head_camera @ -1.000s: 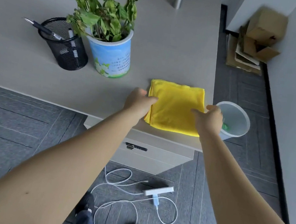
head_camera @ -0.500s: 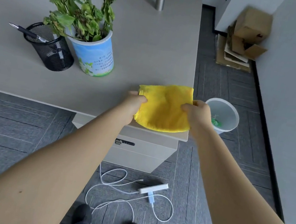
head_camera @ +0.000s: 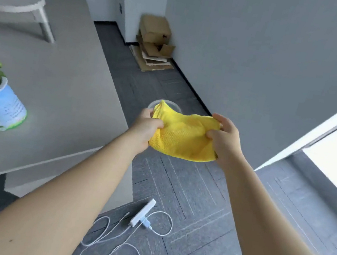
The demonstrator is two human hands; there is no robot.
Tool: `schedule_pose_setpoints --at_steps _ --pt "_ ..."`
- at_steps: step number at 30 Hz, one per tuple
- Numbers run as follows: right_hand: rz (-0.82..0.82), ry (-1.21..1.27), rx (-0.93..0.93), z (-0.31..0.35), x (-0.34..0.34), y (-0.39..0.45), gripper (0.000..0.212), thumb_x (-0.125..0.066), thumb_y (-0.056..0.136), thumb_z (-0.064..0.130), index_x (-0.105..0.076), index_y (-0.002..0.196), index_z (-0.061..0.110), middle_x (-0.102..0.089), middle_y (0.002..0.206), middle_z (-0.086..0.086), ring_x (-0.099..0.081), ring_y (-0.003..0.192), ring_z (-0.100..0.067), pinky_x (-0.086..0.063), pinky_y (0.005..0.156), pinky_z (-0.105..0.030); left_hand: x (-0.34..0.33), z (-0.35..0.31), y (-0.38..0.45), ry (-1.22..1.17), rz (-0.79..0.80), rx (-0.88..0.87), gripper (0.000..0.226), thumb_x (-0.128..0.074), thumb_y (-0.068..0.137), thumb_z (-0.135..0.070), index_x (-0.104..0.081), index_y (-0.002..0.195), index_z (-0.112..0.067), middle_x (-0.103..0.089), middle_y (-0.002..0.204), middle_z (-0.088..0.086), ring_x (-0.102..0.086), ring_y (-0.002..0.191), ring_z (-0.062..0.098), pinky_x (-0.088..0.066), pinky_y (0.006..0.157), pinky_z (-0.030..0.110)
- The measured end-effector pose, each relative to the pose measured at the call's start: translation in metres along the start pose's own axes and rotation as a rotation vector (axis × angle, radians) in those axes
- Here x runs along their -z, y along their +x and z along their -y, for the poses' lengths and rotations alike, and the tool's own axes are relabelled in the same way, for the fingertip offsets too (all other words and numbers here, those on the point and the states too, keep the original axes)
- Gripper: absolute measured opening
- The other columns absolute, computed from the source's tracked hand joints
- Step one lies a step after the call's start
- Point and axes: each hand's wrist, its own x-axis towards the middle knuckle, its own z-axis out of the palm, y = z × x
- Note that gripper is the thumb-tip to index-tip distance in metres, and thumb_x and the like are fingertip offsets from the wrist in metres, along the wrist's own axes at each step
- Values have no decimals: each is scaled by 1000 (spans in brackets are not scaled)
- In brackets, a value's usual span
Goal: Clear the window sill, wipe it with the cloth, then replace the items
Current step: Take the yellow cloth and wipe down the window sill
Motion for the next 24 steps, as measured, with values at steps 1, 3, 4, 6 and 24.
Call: schedule_pose_setpoints --at_steps 1,3,4,6,24 --pt "-50 5 -7 -4 21 -5 60 -43 81 -10 -47 135 17 -42 113 1 -43 103 -16 -36 85 -26 -20 -2 -5 19 52 -9 49 -43 81 8 -40 127 -7 -51 97 6 -50 95 26 -43 77 37" --pt "-147 18 -18 -12 63 -14 58 -43 80 -10 -50 133 14 -43 112 0 -42 102 -16 -35 84 -24 -63 -7 -16 39 172 -43 50 -40 82 10 -38 129 -8 -49 89 -3 -51 89 21 -44 72 33" --pt "-199 23 -26 -16 85 -18 56 -44 80 -10 -50 131 13 -44 112 0 -42 103 -16 -35 85 -24 -85 -9 -22 56 219 -55 49 -40 82 10 -39 127 -9 -48 89 -4 -51 85 18 -44 69 32" --pt "-307 47 -34 -27 130 -24 52 -47 81 -6 -53 129 13 -45 112 1 -44 106 -17 -38 90 -26 -131 -10 -33 102 300 -67 51 -40 81 10 -40 127 -12 -51 100 4 -52 92 24 -44 75 35" --pt "-678 170 -134 -147 532 30 44 -48 84 -5 -55 124 14 -47 110 -1 -47 104 -20 -43 97 -35 -581 32 -73 286 696 -29 43 -44 87 2 -37 122 -22 -49 82 0 -53 67 20 -46 55 31"
